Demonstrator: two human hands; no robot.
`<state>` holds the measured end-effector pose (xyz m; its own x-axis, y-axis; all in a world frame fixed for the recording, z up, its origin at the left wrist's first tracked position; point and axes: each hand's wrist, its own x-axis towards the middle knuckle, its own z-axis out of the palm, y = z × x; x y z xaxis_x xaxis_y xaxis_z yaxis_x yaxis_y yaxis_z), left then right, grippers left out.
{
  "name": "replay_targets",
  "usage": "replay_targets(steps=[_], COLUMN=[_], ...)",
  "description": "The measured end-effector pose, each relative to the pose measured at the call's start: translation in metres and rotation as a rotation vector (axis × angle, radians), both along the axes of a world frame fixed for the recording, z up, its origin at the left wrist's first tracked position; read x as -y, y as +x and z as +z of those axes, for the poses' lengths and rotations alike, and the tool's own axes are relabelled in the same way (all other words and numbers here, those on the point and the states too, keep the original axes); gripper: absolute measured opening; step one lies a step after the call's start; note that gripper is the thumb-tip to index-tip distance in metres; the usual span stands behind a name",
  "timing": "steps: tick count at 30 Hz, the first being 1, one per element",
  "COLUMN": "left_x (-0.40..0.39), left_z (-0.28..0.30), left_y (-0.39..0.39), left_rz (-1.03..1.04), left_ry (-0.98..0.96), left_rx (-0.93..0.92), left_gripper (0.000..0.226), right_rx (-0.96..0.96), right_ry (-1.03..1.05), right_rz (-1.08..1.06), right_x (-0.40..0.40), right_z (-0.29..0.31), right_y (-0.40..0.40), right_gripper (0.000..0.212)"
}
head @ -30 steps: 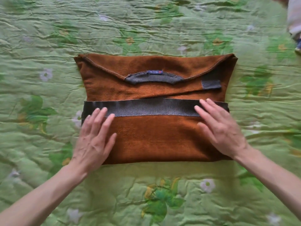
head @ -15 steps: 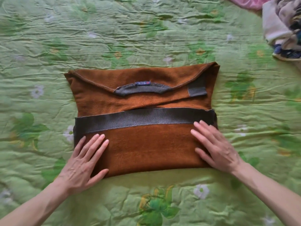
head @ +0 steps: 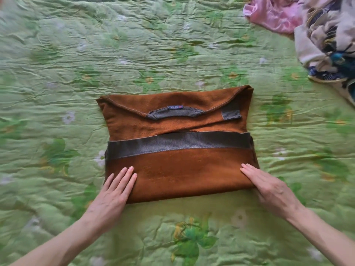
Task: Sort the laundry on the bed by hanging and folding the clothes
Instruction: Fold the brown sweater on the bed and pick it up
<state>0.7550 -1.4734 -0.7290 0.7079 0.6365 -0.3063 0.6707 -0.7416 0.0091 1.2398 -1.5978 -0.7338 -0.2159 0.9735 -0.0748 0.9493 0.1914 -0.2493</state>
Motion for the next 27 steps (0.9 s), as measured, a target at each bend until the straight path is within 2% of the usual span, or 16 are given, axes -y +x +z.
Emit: replay_targets(steps=[2, 3, 5, 6, 7, 10, 11, 13, 14, 16, 18, 21, 24, 27], left_x=[-0.003, -0.007, -0.018, -0.022, -0.024, -0.02, -0.019, -0.023, -0.027, -0.037, -0.047, -0.069, -0.093, -0.12], left_z=[0.014, 0.02, 0.031, 0.036, 0.041, 0.057, 0.064, 0.072, 0.076, 0.084, 0.088, 0.086, 0.082, 0.073], left_y=[-0.001, -0.003, -0.014, -0.022, -0.03, -0.051, -0.055, -0.061, -0.064, -0.067, -0.067, -0.058, -0.036, -0.008], left_rz=[0.011, 0.026, 0.058, 0.041, 0.019, 0.044, 0.05, 0.045, 0.065, 0.189, 0.368, 0.681, 0.854, 0.964], left_ry=[-0.066, -0.109, -0.229, -0.313, -0.374, -0.423, -0.407, -0.307, -0.254, -0.197, -0.19, -0.246, -0.263, -0.208], left_rx=[-0.075, -0.09, -0.1, -0.101, -0.068, 0.117, 0.18, 0.316, 0.41, 0.576, 0.691, 0.867, 0.955, 1.026], left_gripper=[0.092, 0.103, 0.111, 0.11, 0.108, 0.097, 0.088, 0.053, 0.038, 0.025, 0.017, 0.008, 0.005, 0.012], right_rx=[0.007, 0.011, -0.008, -0.023, -0.036, 0.004, 0.008, -0.029, -0.066, -0.16, -0.293, -0.512, -0.691, -0.709], right_ry=[0.001, -0.001, 0.025, 0.003, -0.026, -0.034, -0.04, -0.043, -0.032, -0.038, -0.067, 0.003, 0.178, 0.24], right_rz=[-0.058, -0.053, 0.004, 0.001, 0.019, 0.101, 0.105, 0.075, 0.015, -0.187, -0.401, -0.651, -0.856, -0.931], right_x=[0.008, 0.012, 0.021, 0.025, 0.029, 0.041, 0.044, 0.047, 0.045, 0.035, 0.02, -0.013, -0.054, -0.099], right_z=[0.012, 0.02, 0.04, 0.05, 0.057, 0.073, 0.077, 0.08, 0.082, 0.089, 0.092, 0.105, 0.095, 0.08], right_y=[0.002, 0.003, 0.005, 0.006, 0.008, 0.012, 0.014, 0.018, 0.018, 0.018, 0.015, 0.006, 0.004, 0.003], right_gripper=[0.08, 0.081, 0.047, 0.042, 0.049, 0.046, 0.049, 0.054, 0.047, 0.02, 0.044, 0.018, 0.005, 0.015])
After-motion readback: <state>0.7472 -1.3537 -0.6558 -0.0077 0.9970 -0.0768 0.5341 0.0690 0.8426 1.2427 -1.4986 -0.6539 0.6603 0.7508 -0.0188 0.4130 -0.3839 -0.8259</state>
